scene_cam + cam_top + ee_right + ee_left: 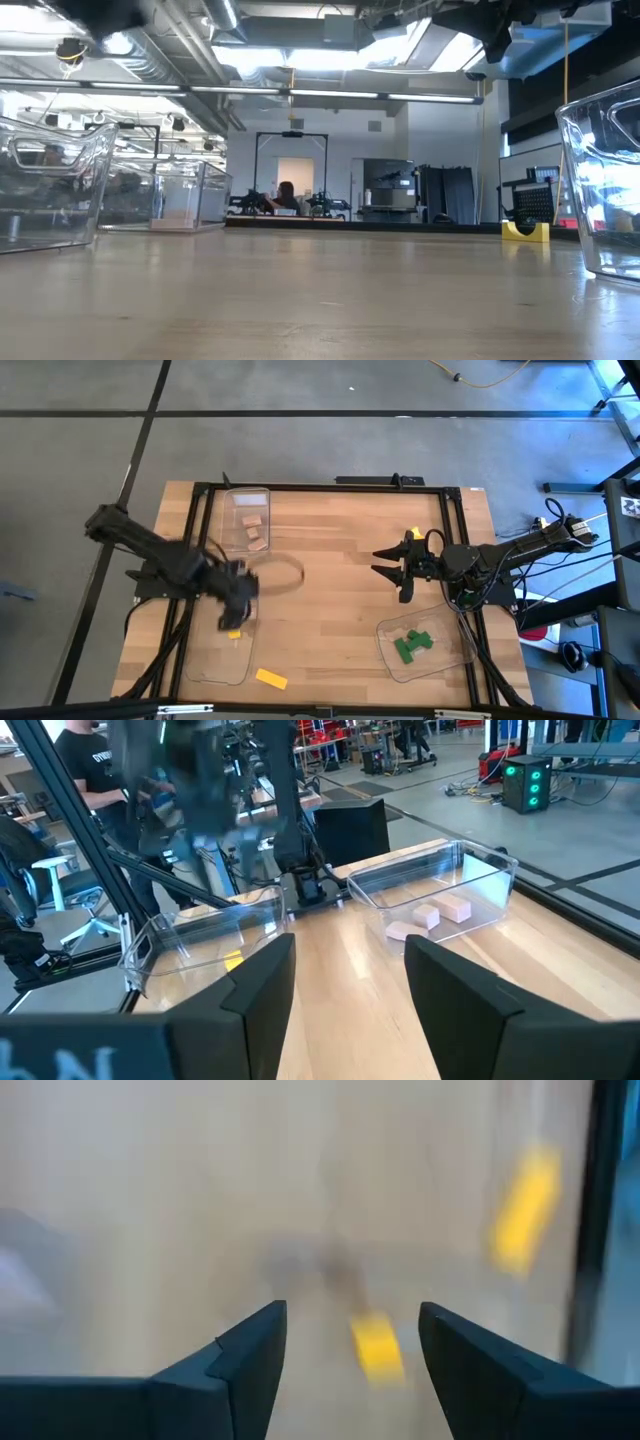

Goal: Sort & place blocks by color
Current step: Put the right yellow block into the bottom left transparent bin

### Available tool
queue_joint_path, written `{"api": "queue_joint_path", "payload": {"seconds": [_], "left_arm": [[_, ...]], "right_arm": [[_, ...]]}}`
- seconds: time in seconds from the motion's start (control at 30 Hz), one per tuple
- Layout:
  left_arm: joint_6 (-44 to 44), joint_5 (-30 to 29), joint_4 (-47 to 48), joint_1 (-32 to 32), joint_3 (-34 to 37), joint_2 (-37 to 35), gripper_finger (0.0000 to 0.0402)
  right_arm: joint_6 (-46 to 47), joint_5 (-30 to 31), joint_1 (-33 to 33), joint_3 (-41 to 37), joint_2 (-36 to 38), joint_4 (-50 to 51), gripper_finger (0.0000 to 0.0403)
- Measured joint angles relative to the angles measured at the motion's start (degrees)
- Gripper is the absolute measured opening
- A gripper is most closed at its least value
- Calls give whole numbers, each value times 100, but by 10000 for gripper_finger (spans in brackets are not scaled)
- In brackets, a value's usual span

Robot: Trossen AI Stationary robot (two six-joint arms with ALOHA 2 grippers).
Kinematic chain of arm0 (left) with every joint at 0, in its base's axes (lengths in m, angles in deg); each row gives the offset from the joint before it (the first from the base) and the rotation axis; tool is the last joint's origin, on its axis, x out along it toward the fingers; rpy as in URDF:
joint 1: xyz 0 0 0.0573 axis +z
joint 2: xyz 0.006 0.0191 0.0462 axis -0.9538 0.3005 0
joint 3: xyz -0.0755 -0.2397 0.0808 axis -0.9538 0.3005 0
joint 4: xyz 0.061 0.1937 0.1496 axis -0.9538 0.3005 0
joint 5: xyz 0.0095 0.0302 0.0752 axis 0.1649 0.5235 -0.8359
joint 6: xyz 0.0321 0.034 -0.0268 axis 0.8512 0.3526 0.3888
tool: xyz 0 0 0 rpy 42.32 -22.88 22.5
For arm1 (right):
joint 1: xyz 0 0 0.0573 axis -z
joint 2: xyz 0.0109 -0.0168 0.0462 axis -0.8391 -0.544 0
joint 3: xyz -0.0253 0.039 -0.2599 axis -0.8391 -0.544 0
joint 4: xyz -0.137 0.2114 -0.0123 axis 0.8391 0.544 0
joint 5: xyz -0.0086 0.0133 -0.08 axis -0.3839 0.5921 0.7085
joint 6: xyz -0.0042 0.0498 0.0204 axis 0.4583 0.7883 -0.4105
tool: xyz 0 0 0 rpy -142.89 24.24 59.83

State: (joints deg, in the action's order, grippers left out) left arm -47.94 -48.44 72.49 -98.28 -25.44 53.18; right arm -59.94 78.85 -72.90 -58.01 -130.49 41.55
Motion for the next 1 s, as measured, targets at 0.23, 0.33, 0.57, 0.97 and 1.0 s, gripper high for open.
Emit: {"api": "queue_joint_path", "payload": {"seconds": [0.23, 0.33, 0.57, 0.97, 1.0], "left_arm": [[1023, -1461, -2242, 1456, -126, -708, 220], [1420, -1193, -3944, 2041, 357, -926, 220], [1124, -314, -7772, 2591, 1850, -824, 220], [1245, -365, -8851, 2318, 2411, -634, 220], [1262, -425, -8851, 2318, 2411, -634, 220]], "right_arm": [[-5, 0, 0, 0, 0, 2, 193], [6, 0, 0, 0, 0, -1, 193], [-17, 0, 0, 0, 0, -44, 193], [-39, 0, 0, 0, 0, -51, 193], [-39, 0, 0, 0, 2, -52, 193]]}}
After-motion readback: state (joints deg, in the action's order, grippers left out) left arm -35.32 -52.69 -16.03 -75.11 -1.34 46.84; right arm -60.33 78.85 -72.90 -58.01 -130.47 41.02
